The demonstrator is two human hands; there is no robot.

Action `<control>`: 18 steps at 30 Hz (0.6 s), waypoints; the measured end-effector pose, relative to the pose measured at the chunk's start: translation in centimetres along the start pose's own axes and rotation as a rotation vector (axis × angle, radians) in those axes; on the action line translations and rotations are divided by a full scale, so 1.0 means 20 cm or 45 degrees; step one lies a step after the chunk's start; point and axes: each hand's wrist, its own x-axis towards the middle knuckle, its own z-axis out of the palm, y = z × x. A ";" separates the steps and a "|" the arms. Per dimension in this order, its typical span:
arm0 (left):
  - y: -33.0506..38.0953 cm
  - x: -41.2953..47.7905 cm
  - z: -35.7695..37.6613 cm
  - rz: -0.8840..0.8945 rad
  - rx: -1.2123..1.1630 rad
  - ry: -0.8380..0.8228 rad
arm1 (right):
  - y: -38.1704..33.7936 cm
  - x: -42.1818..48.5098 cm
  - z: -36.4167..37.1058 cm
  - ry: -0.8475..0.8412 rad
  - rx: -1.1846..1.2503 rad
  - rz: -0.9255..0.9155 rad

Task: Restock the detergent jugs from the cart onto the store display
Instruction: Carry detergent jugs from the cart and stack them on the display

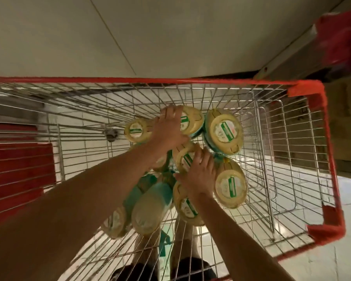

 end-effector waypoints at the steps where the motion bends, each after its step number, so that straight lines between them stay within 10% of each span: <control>1: 0.01 0.03 0.02 0.008 0.075 0.018 | 0.00 0.03 0.01 0.006 -0.046 0.000; 18: -0.35 -0.27 -0.04 -0.183 -0.131 0.242 | -0.02 -0.05 -0.11 0.092 -0.079 -0.144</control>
